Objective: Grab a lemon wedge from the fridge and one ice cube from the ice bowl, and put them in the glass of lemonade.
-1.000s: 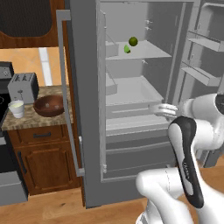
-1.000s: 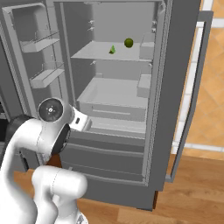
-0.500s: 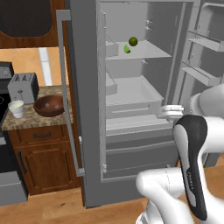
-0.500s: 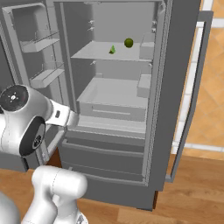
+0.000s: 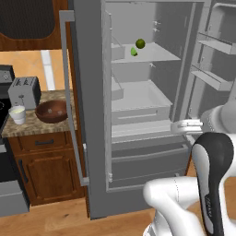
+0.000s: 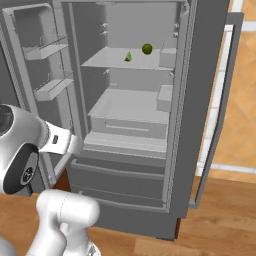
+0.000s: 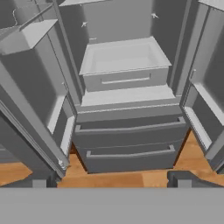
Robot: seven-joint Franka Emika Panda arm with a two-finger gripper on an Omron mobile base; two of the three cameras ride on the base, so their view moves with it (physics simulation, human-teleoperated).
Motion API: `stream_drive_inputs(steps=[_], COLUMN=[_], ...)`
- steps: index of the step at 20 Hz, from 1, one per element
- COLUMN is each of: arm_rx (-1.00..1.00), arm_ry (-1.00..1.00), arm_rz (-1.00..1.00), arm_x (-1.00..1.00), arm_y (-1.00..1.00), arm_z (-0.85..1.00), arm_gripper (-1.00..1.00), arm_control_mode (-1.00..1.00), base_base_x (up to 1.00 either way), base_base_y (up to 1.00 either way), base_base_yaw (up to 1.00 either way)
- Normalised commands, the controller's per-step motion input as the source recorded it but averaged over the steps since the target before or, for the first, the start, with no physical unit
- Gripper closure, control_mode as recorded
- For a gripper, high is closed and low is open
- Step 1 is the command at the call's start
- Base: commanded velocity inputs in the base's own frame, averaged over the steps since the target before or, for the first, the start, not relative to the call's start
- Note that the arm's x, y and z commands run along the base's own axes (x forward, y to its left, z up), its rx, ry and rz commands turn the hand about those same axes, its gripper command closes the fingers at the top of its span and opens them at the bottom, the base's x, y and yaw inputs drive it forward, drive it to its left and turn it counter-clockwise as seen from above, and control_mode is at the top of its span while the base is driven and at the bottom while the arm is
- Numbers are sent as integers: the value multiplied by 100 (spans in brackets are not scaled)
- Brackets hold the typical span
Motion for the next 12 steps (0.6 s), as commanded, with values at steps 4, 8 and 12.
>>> stream_drive_inputs(steps=[4, 8, 12], arm_rx=[0, 0, 0], arm_ry=[0, 0, 2], arm_rz=[0, 0, 0], arm_x=[37, 52, 19], arm_y=[0, 0, 0], arm_z=[0, 0, 0], arm_gripper=[-100, -100, -100], arm_control_mode=[-100, -100, -100], base_base_x=[0, 0, 0], base_base_y=[0, 0, 0], base_base_yaw=[0, 0, 0])
